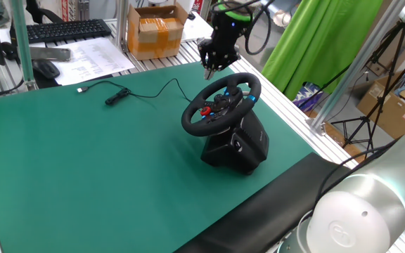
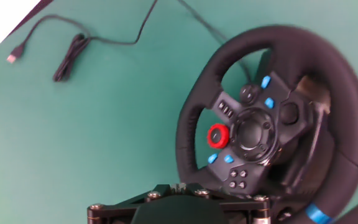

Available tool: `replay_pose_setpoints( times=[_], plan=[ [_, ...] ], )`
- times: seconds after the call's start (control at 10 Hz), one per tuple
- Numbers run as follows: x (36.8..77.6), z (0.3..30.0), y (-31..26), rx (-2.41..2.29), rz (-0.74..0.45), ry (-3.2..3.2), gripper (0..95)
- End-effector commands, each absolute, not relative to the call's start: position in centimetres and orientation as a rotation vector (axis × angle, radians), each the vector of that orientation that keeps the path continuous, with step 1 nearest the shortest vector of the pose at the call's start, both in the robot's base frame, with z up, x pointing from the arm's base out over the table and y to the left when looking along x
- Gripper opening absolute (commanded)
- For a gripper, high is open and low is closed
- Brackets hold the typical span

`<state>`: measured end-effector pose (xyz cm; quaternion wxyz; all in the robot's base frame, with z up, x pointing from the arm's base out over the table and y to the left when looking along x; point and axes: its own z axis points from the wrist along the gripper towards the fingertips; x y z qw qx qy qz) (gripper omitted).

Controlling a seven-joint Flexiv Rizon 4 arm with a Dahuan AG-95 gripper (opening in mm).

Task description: Rotate the steering wheel 90 degrees clockwise

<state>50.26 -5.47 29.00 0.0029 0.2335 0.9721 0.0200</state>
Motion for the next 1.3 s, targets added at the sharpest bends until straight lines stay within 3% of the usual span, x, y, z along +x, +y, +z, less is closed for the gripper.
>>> replay_pose_setpoints(
  times=[0.1,0.3,0.4,1.1,1.2,1.3],
  plan=[
    [50.1,30.6,-7.0,0.59,0.046,3.14,19.0],
    [50.2,31.1,-8.1,0.562,0.036,3.144,19.0],
    [50.2,31.4,-9.0,0.538,0.037,3.147,38.0],
    [48.6,31.4,-13.1,0.444,0.038,3.15,38.0],
    [48.6,31.3,-14.0,0.431,0.04,3.152,57.0],
    [48.6,31.2,-14.7,0.43,0.041,3.149,57.0]
  ],
)
